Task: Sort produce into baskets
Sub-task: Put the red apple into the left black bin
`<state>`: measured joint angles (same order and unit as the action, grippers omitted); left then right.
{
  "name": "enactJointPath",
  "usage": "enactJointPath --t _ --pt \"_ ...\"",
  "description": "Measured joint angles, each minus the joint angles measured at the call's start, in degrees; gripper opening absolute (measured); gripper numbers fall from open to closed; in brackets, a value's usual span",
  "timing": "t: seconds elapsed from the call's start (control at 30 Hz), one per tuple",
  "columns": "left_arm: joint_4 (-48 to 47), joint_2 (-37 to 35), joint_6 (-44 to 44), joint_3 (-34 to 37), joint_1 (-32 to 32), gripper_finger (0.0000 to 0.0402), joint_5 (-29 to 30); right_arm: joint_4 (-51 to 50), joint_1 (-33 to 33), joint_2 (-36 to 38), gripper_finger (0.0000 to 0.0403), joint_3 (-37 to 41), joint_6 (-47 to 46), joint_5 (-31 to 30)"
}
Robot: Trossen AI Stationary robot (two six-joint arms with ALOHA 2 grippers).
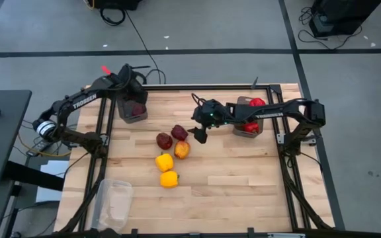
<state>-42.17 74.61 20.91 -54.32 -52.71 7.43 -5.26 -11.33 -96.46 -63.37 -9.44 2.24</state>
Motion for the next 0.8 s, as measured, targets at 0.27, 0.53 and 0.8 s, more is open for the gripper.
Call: enactJointPath --t 0.27,0.53,0.8 --pt "-0.6 0.2 -1.4 0.0 -0.9 0.0383 0.1 1.9 -1.0 -4.7 0.0339 0.0 -6.1 0.3" --pt "-0.4 -2.5 -4.4 0.0 -0.1 0.0374 -5.0 8.8 -0.9 -10.4 0.0365 0.0 -8.6 3.9" --pt "2.7 -8.4 -10.1 0.0 0.0 0.0363 -16.1 16.3 -1.7 -14.6 0.0392 -0.3 -8.6 3.9"
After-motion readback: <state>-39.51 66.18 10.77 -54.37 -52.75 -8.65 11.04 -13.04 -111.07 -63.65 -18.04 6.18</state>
